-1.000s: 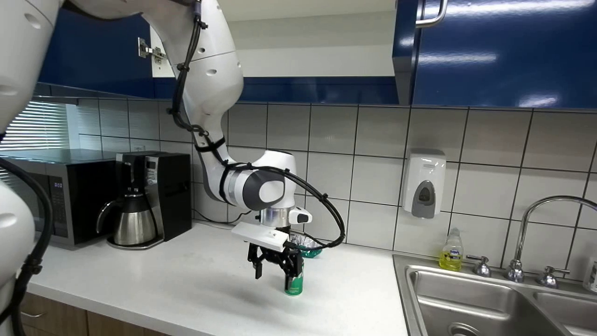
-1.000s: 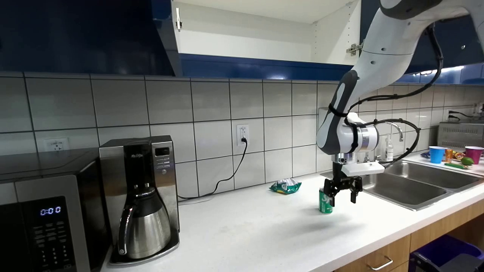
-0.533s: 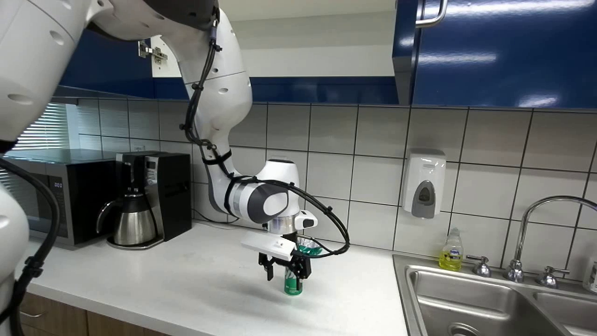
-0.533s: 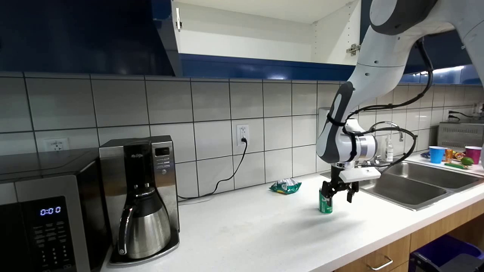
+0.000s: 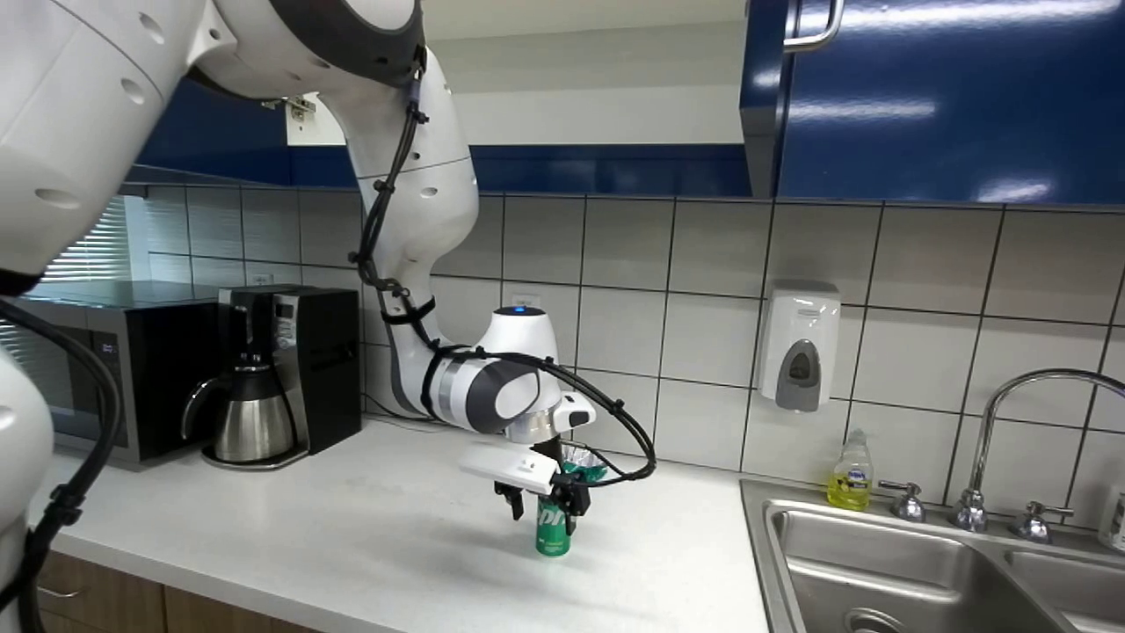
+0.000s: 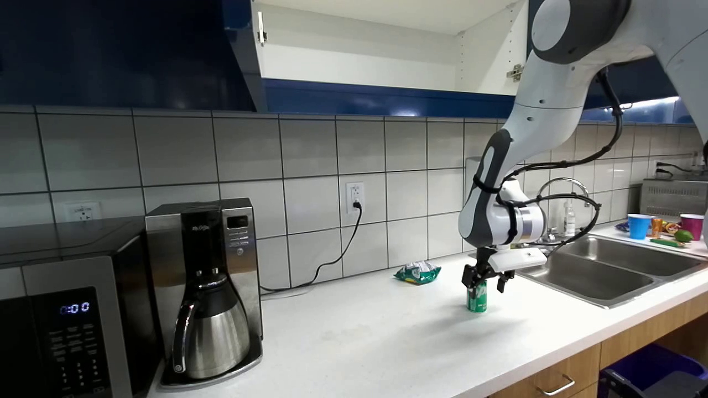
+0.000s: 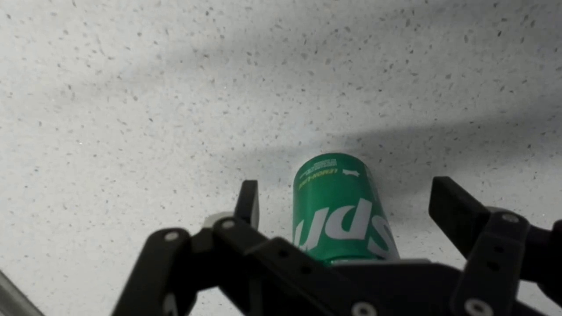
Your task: Put the can in the top cabinet
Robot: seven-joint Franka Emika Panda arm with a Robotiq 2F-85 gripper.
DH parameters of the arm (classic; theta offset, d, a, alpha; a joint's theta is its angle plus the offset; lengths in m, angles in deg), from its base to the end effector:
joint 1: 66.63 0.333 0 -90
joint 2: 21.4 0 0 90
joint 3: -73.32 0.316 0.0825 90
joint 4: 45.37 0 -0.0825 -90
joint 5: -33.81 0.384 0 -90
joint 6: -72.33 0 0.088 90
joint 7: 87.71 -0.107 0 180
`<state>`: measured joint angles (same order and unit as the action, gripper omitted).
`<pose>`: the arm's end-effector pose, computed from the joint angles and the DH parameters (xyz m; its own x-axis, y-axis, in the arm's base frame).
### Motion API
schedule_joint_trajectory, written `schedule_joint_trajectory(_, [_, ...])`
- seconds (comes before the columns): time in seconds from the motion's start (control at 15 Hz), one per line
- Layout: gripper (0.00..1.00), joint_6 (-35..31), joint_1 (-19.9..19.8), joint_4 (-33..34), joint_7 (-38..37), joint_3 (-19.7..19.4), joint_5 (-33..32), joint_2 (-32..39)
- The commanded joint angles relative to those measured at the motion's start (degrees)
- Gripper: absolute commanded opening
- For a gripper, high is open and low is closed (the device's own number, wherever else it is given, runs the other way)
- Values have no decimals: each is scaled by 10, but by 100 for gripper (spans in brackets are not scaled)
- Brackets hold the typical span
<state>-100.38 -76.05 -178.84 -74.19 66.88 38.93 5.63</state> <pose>0.5093 -0.1541 0.1584 0.9734 -0.1006 0.2060 -0.1174 -0.9906 0.0709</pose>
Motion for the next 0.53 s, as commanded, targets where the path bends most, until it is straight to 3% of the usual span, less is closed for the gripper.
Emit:
schedule_joint_trajectory(0.0, [100,-25,-6,15,-27,4,-26,18])
schedule_joint_trajectory(0.47, [100,-49,-5,30,-41,2,-38,38])
